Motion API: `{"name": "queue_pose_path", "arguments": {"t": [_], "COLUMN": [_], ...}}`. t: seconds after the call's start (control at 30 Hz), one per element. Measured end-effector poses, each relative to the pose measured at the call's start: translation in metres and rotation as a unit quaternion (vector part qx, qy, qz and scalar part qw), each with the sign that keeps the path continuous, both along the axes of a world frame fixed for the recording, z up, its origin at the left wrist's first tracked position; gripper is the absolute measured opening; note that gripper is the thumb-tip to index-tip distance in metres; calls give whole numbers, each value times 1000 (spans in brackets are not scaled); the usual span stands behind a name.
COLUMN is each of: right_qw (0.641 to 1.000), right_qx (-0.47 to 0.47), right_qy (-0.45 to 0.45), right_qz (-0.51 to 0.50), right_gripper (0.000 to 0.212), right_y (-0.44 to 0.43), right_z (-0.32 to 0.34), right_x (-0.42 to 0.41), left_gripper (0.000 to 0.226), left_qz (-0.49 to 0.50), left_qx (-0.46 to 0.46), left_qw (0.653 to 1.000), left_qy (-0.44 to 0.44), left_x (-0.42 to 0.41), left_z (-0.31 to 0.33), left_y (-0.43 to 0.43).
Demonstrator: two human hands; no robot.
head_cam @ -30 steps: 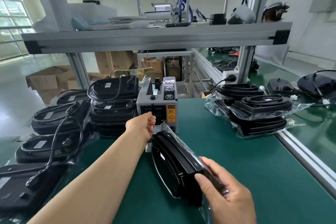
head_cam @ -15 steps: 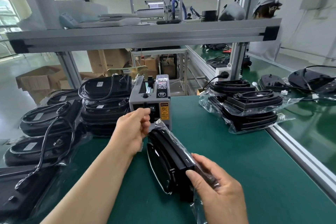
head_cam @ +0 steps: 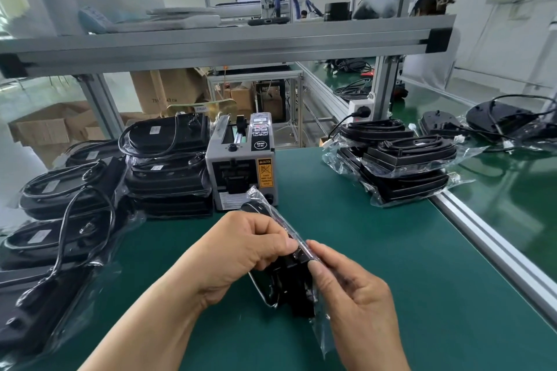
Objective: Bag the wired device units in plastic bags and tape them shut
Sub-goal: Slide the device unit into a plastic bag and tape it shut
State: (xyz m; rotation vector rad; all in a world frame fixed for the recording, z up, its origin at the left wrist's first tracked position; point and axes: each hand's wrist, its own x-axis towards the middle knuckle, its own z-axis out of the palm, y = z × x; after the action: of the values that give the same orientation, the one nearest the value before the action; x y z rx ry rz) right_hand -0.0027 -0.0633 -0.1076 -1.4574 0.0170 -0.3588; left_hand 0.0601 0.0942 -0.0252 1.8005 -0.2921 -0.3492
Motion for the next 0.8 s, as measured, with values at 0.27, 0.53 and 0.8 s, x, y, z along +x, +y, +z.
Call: {"name": "queue_pose_path", "arguments": {"t": [0.27, 0.53, 0.8], "right_qw": [1000, 1000, 1000], "right_qx": [11, 2, 14], "right_qy": [-3, 2, 2], "right_qz": [8, 8, -1], "right_gripper": [28, 28, 28], "right_y": [1, 2, 3], "right_z": [-3, -6, -5], "right_x": [1, 1, 1], "left_gripper": [21, 27, 19], "left_qz": [-2, 21, 35], "left_qx": [29, 38, 62], "left_qw": [1000, 998, 995], "left_qy": [-10, -45, -64], "left_x": [3, -3, -2], "left_z": [-1, -4, -7], "left_y": [2, -3, -4]}}
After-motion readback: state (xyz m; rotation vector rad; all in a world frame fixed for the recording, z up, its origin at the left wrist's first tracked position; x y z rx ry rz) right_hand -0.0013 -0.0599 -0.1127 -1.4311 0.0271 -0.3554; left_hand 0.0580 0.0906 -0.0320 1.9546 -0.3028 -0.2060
